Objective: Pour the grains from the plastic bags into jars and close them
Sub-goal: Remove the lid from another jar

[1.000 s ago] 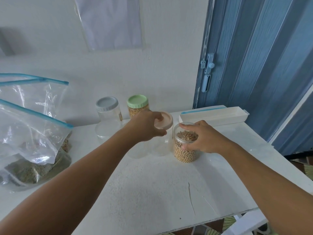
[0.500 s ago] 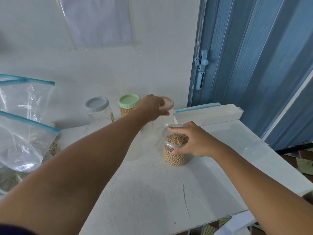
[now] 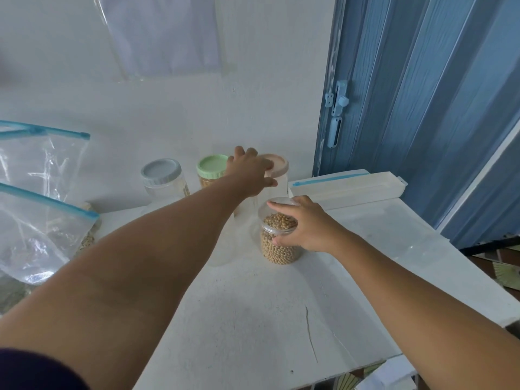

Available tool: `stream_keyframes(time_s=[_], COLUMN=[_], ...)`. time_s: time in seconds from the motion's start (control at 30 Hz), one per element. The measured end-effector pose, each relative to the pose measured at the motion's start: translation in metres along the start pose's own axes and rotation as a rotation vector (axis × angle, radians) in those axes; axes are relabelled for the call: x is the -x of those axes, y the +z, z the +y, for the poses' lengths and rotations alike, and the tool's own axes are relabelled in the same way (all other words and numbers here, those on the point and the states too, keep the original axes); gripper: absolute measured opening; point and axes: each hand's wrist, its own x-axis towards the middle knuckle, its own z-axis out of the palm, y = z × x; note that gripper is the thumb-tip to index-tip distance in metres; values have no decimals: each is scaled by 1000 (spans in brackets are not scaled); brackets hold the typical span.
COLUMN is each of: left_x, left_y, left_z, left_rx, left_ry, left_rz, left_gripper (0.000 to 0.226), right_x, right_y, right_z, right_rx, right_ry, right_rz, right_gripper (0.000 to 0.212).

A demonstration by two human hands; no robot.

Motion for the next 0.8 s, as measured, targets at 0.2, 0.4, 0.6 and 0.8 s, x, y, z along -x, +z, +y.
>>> stream_keyframes(time_s=[0.2, 0.4, 0.6, 0.8], left_x=[39, 127, 138, 129], left_y=[-6, -7, 5, 18], left_z=[-21, -69, -69, -51], left_rx=[162, 174, 207, 189], left_ry=[-14, -98, -94, -62], left_rz=[54, -179, -111, -89], left_gripper=[69, 67, 65, 63], right_x=[-3, -4, -7, -12], right_y=[5, 4, 5, 8], right_z=[4, -1, -9, -14], right_rx=[47, -17, -53, -48], right_ry=[-2, 27, 38, 53], right_rz=[5, 6, 19, 33], right_gripper=[89, 86, 85, 85])
